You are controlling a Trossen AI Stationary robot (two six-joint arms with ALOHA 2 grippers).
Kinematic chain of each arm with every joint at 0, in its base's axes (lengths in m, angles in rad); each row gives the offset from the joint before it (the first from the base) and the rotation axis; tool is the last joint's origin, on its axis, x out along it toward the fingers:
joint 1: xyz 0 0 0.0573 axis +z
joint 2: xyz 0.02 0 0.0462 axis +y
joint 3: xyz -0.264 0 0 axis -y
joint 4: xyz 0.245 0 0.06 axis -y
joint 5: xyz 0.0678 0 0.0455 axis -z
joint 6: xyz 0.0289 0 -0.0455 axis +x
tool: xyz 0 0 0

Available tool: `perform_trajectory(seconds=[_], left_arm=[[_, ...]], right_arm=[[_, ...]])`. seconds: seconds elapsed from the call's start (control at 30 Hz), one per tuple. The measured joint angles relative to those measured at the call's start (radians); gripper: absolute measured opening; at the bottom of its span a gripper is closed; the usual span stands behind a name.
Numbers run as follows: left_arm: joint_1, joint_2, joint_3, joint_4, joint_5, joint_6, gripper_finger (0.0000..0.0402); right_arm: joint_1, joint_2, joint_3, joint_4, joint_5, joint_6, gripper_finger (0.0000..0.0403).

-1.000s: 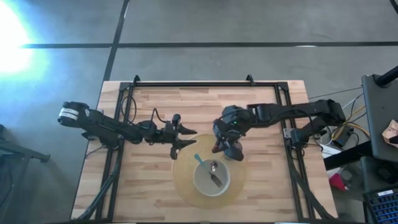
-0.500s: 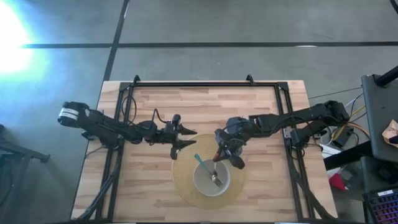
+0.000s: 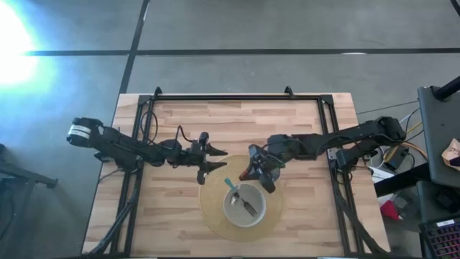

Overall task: Pick & Place Utensil
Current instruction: Put the orange spoon into the white bowl on the brown mat

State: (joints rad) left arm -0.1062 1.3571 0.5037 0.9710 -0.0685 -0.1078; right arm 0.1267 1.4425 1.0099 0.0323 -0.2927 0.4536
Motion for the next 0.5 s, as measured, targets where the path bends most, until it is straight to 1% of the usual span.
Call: perform_trajectory(seconds=[0.13, 0.3, 0.4, 0.5], left_arm=[[0.000, 0.000, 0.000, -0.001, 0.000, 0.000, 0.0170], [0.000, 0.000, 0.000, -0.001, 0.000, 0.000, 0.0170], [0.000, 0.000, 0.000, 0.000, -0.001, 0.001, 0.0170], [0.000, -0.003, 0.000, -0.002, -0.006, 0.006, 0.0170]], right_arm=[[0.013, -0.001, 0.022, 0.002, 0.029, 0.019, 0.0008], [0.044, -0.001, 0.040, -0.042, 0.158, 0.028, 0.0008], [0.054, 0.003, 0.041, -0.086, 0.174, 0.032, 0.0008], [0.061, 0.019, 0.035, -0.083, 0.191, 0.046, 0.0008]])
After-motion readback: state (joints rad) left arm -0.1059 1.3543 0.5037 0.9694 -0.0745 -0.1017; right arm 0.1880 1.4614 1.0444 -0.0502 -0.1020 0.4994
